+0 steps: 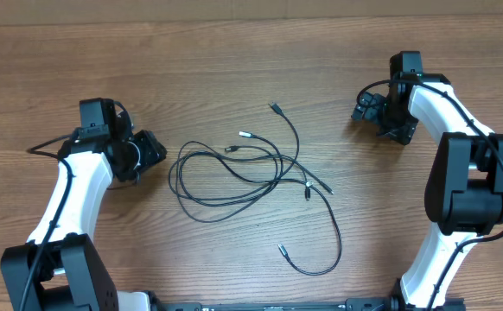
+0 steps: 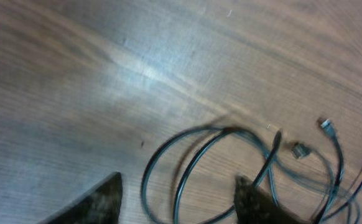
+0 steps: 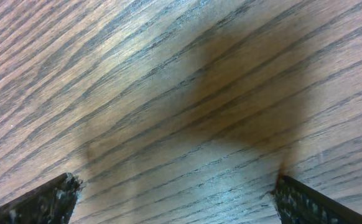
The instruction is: Untangle cables
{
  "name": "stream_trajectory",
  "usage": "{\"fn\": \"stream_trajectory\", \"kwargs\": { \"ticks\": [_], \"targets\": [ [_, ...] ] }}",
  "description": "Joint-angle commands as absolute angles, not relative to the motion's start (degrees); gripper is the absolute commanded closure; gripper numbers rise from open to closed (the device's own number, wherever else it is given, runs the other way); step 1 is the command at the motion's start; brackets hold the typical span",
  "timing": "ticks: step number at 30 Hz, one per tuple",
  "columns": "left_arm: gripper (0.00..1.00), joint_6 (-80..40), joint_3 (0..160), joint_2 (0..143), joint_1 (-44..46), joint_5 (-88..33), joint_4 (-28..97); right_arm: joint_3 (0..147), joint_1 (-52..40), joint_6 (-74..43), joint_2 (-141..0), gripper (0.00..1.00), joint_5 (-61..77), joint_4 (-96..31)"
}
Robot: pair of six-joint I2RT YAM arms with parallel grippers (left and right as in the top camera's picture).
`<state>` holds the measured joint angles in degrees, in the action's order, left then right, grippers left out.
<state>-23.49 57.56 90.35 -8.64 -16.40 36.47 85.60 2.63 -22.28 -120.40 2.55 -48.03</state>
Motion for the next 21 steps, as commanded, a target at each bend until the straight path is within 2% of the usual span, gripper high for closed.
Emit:
{"fn": "stream_trajectory", "kwargs": {
  "ticks": [1, 4, 5, 7, 13, 21],
  "targets": [
    [0.62, -21.8, 56.3, 90.7, -7.2, -16.4, 34.0, 86.3, 2.9, -22.4, -120.9, 0.0, 2.2, -47.8],
    [0.78, -21.8, 54.2, 90.7, -6.2, -14.4, 31.2, 86.3, 2.9, -22.4, -120.9, 0.0, 2.2, -47.8],
    [0.79, -21.8, 53.3, 90.7, -5.9, -14.4, 29.9, 86.3, 2.9, -22.4, -120.9, 0.0, 2.2, -47.8],
    [0.78, -21.9, 51.7, 90.7, -5.3, -14.5, 27.9, 86.3, 2.9, -22.4, -120.9, 0.0, 2.2, -47.8],
    [0.68, -21.9, 49.9, 90.7, -3.4, -14.9, 26.9, 86.3, 2.9, -22.4, -120.9, 0.0, 2.2, -47.8],
    [0.69, -21.8, 49.9, 90.7, 1.3, -14.8, 26.9, 86.3, 2.9, -22.4, -120.9, 0.0, 2.2, -47.8]
  ]
}}
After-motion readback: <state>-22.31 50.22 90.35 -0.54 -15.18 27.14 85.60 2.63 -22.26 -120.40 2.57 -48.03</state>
